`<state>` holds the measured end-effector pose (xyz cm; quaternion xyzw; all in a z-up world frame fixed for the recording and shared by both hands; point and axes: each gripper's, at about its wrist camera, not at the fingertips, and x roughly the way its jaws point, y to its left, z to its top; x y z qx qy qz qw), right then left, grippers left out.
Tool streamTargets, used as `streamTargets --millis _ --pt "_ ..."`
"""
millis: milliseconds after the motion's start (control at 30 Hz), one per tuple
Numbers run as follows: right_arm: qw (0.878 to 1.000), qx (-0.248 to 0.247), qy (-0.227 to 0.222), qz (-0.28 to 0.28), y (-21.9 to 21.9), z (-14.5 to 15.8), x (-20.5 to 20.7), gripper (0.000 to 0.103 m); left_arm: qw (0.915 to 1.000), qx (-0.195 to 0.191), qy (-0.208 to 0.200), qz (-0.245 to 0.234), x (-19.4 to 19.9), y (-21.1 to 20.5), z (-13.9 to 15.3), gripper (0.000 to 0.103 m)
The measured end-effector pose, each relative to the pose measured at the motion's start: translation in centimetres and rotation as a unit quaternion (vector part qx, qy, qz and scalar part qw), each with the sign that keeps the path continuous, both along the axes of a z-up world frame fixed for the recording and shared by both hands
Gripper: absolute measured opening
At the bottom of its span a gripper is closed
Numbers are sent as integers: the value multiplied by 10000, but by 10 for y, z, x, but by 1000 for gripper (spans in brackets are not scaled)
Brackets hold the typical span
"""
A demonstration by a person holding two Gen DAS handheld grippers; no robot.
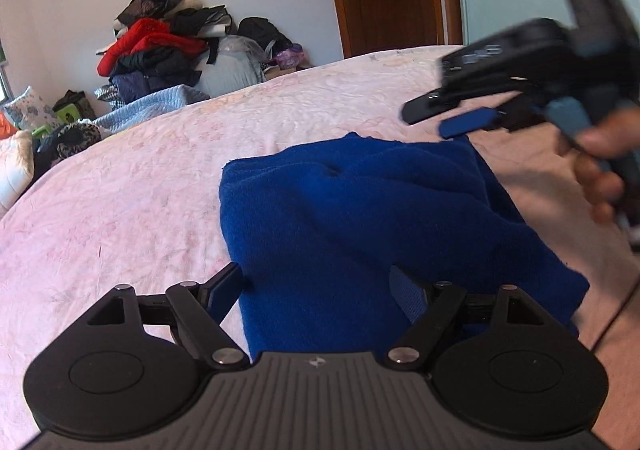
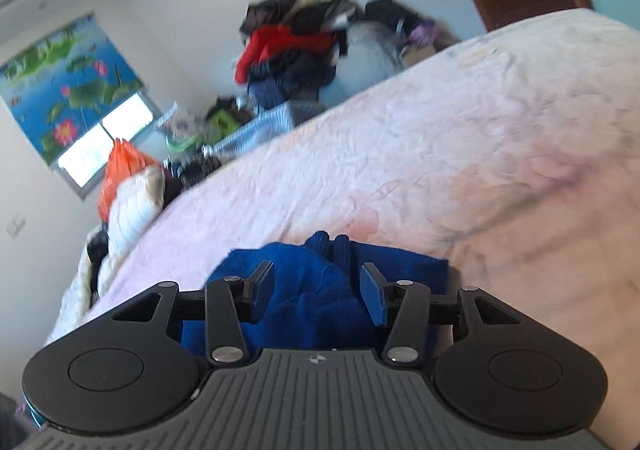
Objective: Fold small clothes
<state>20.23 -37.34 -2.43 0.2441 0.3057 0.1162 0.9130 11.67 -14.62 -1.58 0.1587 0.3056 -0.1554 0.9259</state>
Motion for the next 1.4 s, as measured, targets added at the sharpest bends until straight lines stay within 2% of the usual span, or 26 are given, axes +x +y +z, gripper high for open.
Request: streamTargets --millis 100,133,167,400,533,600,633,700,767,800,900,1100,1167,1300,1367,1400 --pt "9978 -390 261 477 17 -7 21 47 9999 113 -84 -54 -4 -3 -4 81" --pt "9961 -574 307 593 22 -9 23 34 9998 137 -102 -83 -5 -3 -5 81" --pt "9945 -740 307 676 26 -9 24 5 9998 150 -118 -114 -6 -3 -6 81" --pt "9897 -1402 -263 115 21 17 26 5 9998 -11 -61 -180 -8 2 -3 81" --pt "9716 -2363 -133 29 41 3 43 5 9996 76 -63 -254 -14 0 -5 81" --pt "9640 -2660 52 -26 44 -3 46 15 9996 69 -43 -265 -15 1 -5 81" --pt "9645 -2637 -31 -127 43 -1 39 17 9996 50 -36 -268 -16 3 -4 81" --pt "9727 -2291 -249 -255 36 10 18 25 9997 11 -23 -222 -16 6 -3 81" --pt "9809 -1864 -463 -317 29 20 -8 47 9998 -23 36 -174 -14 7 -4 81" --pt "9838 -1690 -519 -311 26 24 -20 50 9998 -60 73 -155 -14 8 -4 81" --pt "9908 -1259 -480 -114 23 24 -57 52 9998 -101 134 -116 -13 10 -4 81" --pt "9983 -554 -157 22 23 3 -111 56 9998 -76 169 -8 -14 14 -6 81" --pt "9990 -444 -84 51 27 -4 -124 62 9997 -64 225 60 -12 14 -8 81" --pt "9991 -393 29 145 38 -16 -136 63 9992 -131 359 118 -12 18 -11 81" --pt "9991 -360 108 174 41 -21 -138 43 9991 -115 390 139 -12 18 -11 81" --pt "9992 -357 129 159 43 -23 -139 36 9990 -104 400 148 -13 19 -11 82"
